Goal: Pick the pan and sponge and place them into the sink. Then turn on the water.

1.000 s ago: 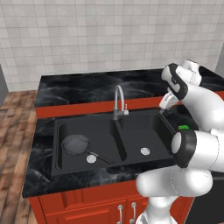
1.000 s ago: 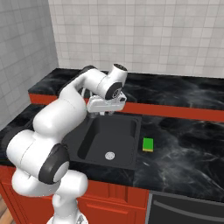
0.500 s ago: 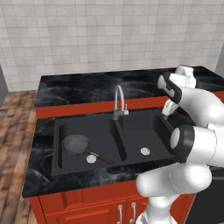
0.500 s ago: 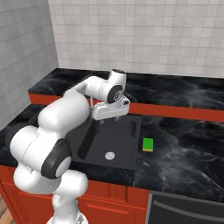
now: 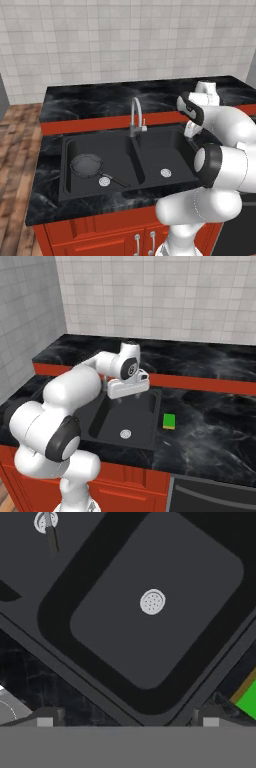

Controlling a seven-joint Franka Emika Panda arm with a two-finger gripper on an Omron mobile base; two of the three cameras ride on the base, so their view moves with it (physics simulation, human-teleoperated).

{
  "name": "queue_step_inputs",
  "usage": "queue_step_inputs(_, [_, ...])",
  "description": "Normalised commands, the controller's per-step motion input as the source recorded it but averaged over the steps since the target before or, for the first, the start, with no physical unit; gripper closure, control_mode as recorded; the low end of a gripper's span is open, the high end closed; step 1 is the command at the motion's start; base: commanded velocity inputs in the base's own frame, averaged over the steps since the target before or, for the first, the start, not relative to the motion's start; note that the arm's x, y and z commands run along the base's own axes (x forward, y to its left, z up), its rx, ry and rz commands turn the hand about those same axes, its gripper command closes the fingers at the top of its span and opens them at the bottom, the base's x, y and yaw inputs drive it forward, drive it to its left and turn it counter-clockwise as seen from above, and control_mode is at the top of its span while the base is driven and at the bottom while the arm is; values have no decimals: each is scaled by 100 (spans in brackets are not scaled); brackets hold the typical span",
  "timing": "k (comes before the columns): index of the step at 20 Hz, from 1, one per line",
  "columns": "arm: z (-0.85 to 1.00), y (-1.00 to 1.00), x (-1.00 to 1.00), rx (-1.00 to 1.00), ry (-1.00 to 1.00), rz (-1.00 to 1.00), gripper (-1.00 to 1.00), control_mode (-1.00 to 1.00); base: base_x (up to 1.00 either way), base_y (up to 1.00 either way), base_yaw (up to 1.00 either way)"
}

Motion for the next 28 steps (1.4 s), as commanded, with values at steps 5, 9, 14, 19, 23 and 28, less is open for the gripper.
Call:
queue_step_inputs(5, [-15,-23,12,-3,0,-17,-100,-100,0,0,0])
queue_step_inputs(9, [-12,-30,15,-2,0,-18,-100,-100,0,0,0])
queue_step_inputs(14, [-12,-30,18,-6,0,-18,-100,-100,0,0,0])
queue_step_inputs(19, [-15,-40,17,0,0,-12,-100,-100,0,0,0])
queue_step_inputs(23, [-15,-42,4,0,0,-7,-100,-100,0,0,0])
queue_step_inputs(28, [-17,-42,2,0,0,-3,-100,-100,0,0,0])
